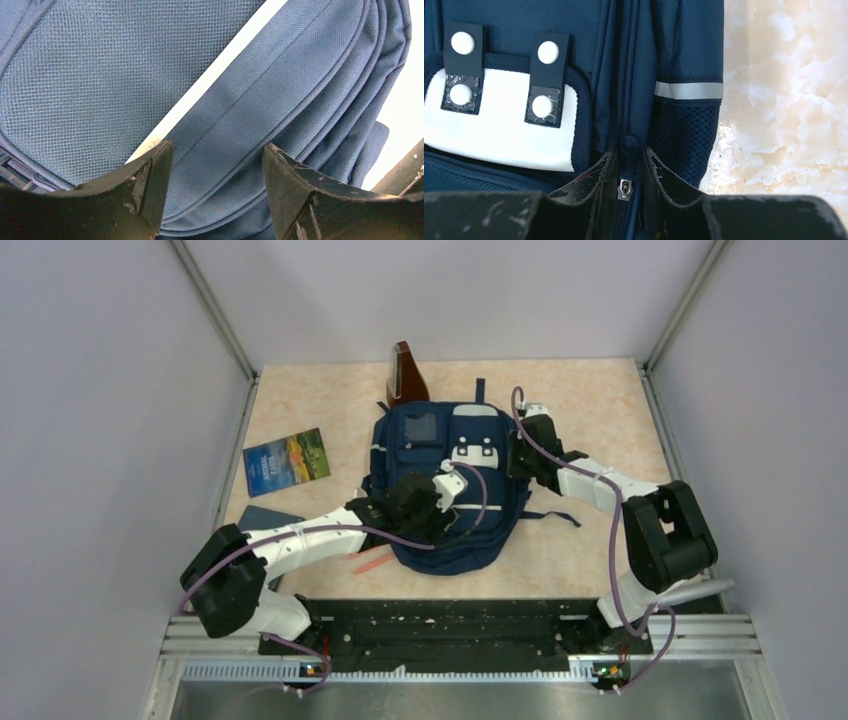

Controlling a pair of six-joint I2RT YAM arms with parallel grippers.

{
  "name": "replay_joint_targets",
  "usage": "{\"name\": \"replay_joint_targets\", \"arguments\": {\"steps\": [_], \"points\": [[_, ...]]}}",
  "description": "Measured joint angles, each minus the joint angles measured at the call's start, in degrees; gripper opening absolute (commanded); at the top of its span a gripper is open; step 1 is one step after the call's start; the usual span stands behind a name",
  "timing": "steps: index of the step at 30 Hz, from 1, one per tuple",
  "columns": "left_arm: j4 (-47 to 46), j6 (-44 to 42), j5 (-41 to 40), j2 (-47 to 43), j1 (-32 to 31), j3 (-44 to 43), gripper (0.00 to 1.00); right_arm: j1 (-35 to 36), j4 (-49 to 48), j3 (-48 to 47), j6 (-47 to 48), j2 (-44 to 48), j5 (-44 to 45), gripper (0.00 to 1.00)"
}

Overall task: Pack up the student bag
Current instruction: Unzip the student bag at the center of the board.

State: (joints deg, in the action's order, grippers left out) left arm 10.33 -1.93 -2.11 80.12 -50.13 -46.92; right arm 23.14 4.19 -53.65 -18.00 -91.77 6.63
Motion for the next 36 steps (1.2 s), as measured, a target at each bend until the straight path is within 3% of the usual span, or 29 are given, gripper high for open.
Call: {"name": "replay_joint_targets", "arguments": {"steps": [3,5,12,16,26,29,36], "points": [[-0.1,-0.3,-1.4,0.0,-0.4,0.0,0.74,0.0,0.0,-0.7,0.1,-0.7,-0.2,0.24],[-0.2,-0.6,-2.4,0.0,-0.7,0.1,0.74,0.0,-0.1,-0.9,0.3,-0.8,-0.2,0.16],[-0.7,-1.2,-3.8,0.3,-1.7,0.2,0.42,0.0,0.1,-1.7,1.0,-1.0,0.3,0.00],[-1.0,-1.3,-3.5,0.3,-1.8,0.2,0.27,0.0,0.1,-1.6,0.9,-0.9,0.4,0.00],[-3.0,-1.0,-3.1,0.3,-1.7,0.2,0.05,0.4,-0.1,2.0,-0.3,5.4,0.7,0.00],[-3.8,-0.9,-3.1,0.3,-1.6,0.1,0.00,0.6,0.0,3.3,-0.7,7.5,0.7,0.00],[-4.4,-0.2,-3.1,0.3,-1.4,0.1,0.00,1.1,-0.1,6.2,-1.6,9.5,0.7,0.00]]}}
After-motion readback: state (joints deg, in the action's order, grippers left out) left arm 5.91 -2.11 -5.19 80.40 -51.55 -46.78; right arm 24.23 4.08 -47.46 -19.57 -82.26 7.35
